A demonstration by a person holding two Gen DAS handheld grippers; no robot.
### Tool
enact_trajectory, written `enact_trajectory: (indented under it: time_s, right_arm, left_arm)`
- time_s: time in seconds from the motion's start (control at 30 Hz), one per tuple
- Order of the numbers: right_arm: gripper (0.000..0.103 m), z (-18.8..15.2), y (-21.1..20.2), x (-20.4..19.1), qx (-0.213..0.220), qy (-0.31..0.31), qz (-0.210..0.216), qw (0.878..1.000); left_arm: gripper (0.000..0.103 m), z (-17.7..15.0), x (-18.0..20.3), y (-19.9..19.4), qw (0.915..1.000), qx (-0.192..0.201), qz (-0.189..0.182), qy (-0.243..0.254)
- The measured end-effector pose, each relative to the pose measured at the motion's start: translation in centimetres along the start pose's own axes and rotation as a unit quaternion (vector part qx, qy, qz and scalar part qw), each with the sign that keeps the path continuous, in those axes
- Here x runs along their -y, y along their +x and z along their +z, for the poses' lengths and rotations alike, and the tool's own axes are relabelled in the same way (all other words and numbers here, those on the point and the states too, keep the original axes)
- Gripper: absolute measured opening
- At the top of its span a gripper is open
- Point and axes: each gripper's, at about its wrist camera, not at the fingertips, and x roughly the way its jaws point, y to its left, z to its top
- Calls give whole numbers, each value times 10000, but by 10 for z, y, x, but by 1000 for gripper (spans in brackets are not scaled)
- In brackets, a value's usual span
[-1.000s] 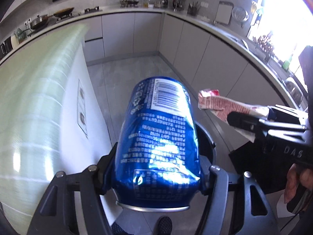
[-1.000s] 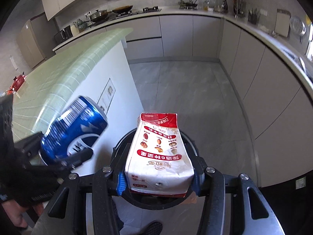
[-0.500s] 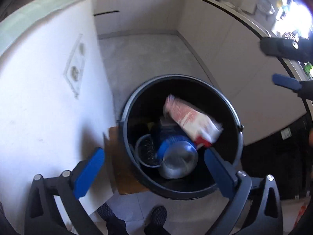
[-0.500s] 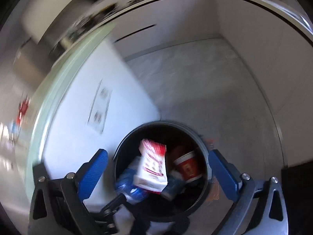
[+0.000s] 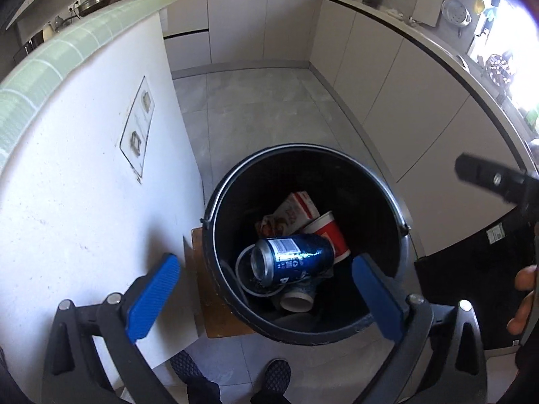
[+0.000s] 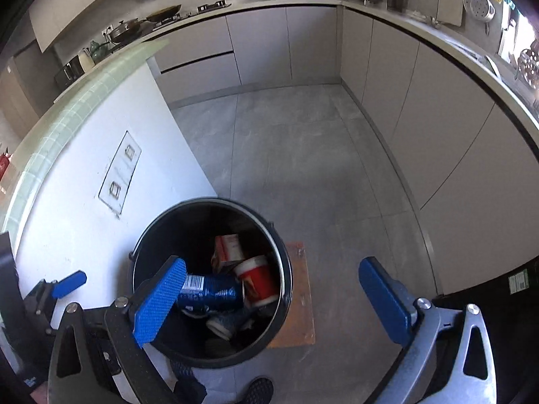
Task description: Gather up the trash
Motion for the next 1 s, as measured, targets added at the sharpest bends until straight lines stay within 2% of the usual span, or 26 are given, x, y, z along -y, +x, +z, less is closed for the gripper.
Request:
enact_trajectory:
  time_s: [0.37,0.6,1.0]
  right_arm:
    - [103,-12,-26,-7,86,-19,-139,9999]
    - [103,-10,-66,-14,386,-39,-162,9991]
    - [103,-15,-141,-49,739,-237,-44,9970]
  left_arm:
    - [103,8,13,-36,9996,190,-178,110]
    - [103,17,20,-76,9977,503,-309,335]
    - [103,8,-2,-157,9943,991,-158,351]
